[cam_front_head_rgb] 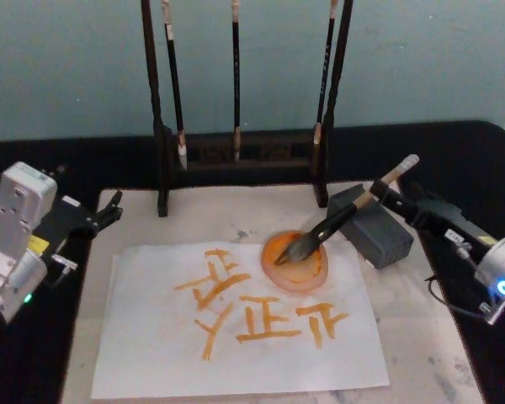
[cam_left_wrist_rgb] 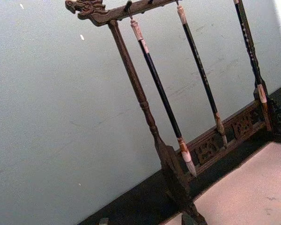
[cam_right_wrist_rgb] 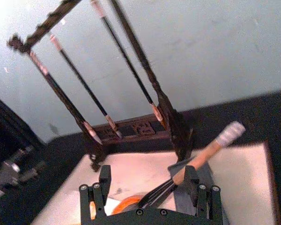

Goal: Pick up the brush from the inkstone, write on the paper, then place the brush back to its original position.

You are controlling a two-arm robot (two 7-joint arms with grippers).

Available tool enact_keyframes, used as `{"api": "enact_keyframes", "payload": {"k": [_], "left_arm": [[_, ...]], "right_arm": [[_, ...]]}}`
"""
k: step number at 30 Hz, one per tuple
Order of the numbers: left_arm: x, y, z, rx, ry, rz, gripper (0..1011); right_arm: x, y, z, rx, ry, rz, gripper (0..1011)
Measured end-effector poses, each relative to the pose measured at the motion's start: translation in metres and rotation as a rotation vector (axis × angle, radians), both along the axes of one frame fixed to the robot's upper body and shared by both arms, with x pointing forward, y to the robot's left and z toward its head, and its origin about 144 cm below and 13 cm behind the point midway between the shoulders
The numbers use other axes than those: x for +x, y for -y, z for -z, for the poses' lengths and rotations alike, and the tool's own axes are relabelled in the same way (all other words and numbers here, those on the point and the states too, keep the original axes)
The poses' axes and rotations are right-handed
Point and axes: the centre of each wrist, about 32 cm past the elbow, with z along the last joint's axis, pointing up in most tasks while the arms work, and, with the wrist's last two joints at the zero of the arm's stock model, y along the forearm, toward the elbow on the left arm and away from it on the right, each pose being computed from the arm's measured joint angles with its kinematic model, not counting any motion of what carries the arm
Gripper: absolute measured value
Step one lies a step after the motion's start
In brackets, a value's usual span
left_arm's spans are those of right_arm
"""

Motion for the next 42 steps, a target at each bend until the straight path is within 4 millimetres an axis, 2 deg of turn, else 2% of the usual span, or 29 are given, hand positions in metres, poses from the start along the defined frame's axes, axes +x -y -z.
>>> {"api": "enact_keyframes", "payload": {"k": [9,23,28,42], "left_arm": [[0.000,0.000,0.000,0.000,0.000,0.000,1010],[0.000,0.000,0.000,0.000,0.000,0.000,1010],[0.000,0.000,0.000,0.000,0.000,0.000,1010],[0.000,0.000,0.000,0.000,0.000,0.000,1010]], "right_arm": [[0.005,-0.029,0.005,-0.321,0.185,0.014,1000],[0.014,-0.047,0.027,-0.616,0.345,0.067,1000],[0.016,-0.050,0.031,-0.661,0.364,0.084,1000],[0.015,-0.049,0.030,-0.650,0.359,0.080,1000]]}}
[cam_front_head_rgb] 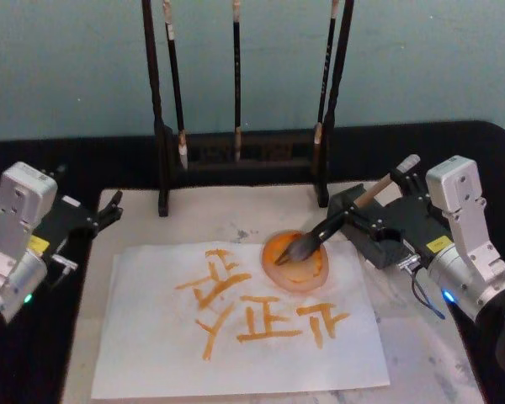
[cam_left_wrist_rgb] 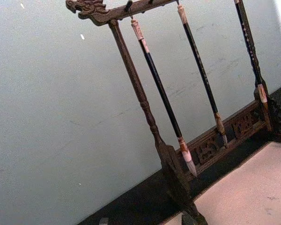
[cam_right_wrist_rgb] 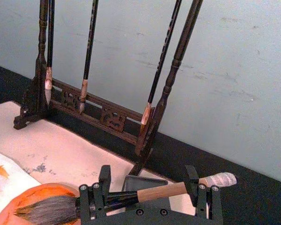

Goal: Pick up the brush from the inkstone, write on the paper, then place the brush back to its original position.

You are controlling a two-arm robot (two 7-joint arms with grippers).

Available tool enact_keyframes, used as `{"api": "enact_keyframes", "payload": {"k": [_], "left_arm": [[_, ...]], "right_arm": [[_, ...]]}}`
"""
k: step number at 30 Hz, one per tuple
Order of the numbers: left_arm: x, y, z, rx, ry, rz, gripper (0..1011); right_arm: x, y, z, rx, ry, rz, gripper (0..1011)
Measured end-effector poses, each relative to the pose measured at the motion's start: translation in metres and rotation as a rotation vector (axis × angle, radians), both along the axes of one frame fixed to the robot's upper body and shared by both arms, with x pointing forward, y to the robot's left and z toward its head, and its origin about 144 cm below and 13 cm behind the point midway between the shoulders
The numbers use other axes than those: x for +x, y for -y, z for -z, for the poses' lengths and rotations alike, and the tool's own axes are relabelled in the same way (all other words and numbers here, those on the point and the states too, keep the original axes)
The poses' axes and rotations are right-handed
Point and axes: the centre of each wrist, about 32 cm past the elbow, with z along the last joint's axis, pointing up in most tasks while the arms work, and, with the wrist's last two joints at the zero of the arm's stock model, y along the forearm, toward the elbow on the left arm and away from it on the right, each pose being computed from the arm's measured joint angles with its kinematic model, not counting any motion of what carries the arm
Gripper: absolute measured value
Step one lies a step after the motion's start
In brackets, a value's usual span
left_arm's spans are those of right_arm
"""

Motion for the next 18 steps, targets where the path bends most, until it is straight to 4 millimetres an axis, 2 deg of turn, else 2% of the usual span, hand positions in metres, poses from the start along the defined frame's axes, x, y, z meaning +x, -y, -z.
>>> {"api": "enact_keyframes", "payload": {"k": [18], "left_arm": [[0.0000,0.0000,0.0000,0.000,0.000,0.000,1010]], "right_arm": [[-0.0004,0.0006,-0.0006,0.006,-0.004,-0.002,1000]]}}
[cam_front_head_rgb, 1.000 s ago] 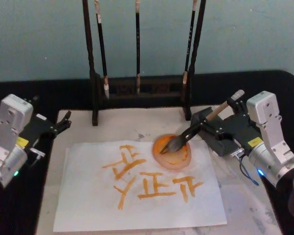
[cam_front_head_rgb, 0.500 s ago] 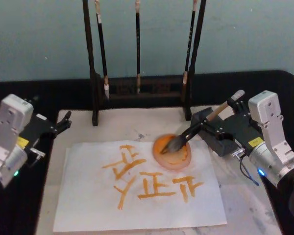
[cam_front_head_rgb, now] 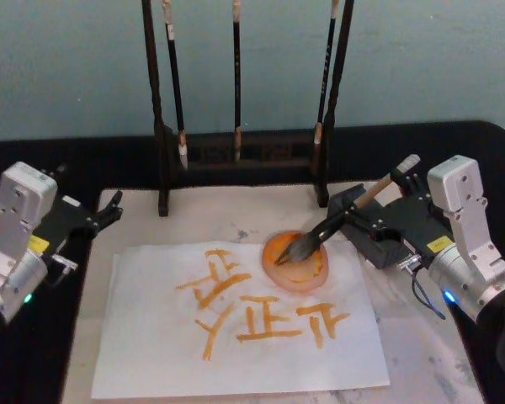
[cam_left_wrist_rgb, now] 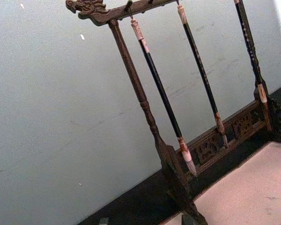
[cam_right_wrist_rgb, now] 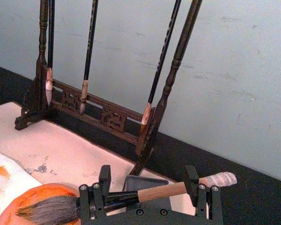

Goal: Pick up the brush from the inkstone, write on the paper, then place the brush back to its original position.

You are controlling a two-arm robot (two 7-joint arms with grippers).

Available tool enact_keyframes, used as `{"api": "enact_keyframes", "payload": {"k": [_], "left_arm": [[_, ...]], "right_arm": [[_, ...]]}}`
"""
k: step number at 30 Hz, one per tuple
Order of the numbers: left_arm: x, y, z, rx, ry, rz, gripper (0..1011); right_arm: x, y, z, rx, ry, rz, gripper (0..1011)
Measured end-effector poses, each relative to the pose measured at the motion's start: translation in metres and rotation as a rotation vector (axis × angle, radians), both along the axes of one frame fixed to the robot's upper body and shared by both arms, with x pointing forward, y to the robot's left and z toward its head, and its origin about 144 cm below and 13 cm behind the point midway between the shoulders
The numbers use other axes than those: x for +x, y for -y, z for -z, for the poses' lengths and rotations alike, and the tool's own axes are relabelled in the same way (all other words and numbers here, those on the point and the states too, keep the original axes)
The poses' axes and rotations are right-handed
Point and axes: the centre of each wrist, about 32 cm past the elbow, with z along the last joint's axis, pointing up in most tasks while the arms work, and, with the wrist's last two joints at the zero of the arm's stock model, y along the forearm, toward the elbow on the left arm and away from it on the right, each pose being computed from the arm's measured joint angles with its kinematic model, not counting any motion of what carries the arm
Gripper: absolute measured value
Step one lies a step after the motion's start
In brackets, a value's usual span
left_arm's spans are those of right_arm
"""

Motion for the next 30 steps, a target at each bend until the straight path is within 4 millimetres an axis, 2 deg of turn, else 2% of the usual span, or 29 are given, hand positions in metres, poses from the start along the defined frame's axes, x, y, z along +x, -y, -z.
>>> {"api": "enact_keyframes", "payload": {"k": [30], "left_arm": [[0.0000,0.0000,0.0000,0.000,0.000,0.000,1010]], "right_arm": [[-0.0002,0.0001,0.0000,0.001,-0.002,-0.001,1000]]}}
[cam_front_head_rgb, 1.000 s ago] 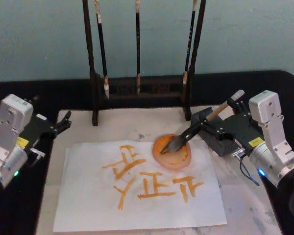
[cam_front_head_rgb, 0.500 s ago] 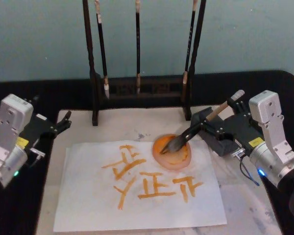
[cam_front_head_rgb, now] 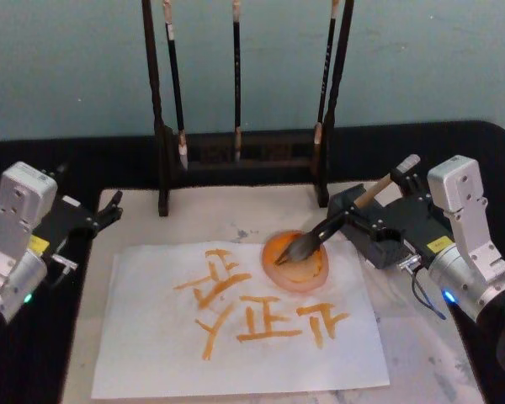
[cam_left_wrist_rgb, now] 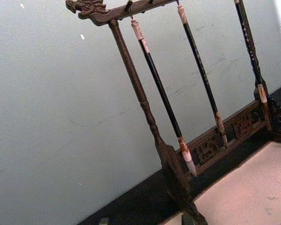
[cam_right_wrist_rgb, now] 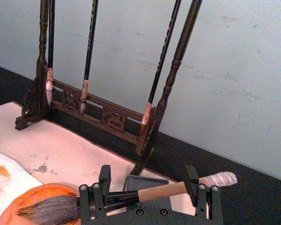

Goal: Pick up the brush from the inkstone, write on the paper, then place the brush back to its original position.

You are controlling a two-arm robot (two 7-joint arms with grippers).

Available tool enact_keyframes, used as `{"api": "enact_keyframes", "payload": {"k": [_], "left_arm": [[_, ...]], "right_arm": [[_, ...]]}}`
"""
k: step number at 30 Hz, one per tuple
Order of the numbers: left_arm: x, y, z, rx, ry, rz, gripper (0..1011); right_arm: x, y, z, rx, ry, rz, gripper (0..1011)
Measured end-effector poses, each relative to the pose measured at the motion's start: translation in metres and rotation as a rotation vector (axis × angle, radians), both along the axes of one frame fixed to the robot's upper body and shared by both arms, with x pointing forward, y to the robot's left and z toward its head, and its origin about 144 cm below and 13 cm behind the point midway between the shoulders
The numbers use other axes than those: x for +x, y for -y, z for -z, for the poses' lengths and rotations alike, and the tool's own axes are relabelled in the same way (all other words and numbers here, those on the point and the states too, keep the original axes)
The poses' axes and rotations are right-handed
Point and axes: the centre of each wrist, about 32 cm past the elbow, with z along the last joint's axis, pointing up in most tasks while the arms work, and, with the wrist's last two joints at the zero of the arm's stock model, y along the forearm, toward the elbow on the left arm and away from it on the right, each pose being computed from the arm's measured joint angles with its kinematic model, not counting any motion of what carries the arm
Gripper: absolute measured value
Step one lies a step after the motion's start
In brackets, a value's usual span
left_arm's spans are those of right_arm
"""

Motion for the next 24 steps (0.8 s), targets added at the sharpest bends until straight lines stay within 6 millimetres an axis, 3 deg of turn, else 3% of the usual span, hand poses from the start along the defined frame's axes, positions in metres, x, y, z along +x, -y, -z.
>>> {"api": "enact_keyframes", "payload": {"k": [24], "left_arm": [[0.0000,0.0000,0.0000,0.000,0.000,0.000,1010]], "right_arm": [[0.0000,0.0000,0.0000,0.000,0.000,0.000,1000]]}}
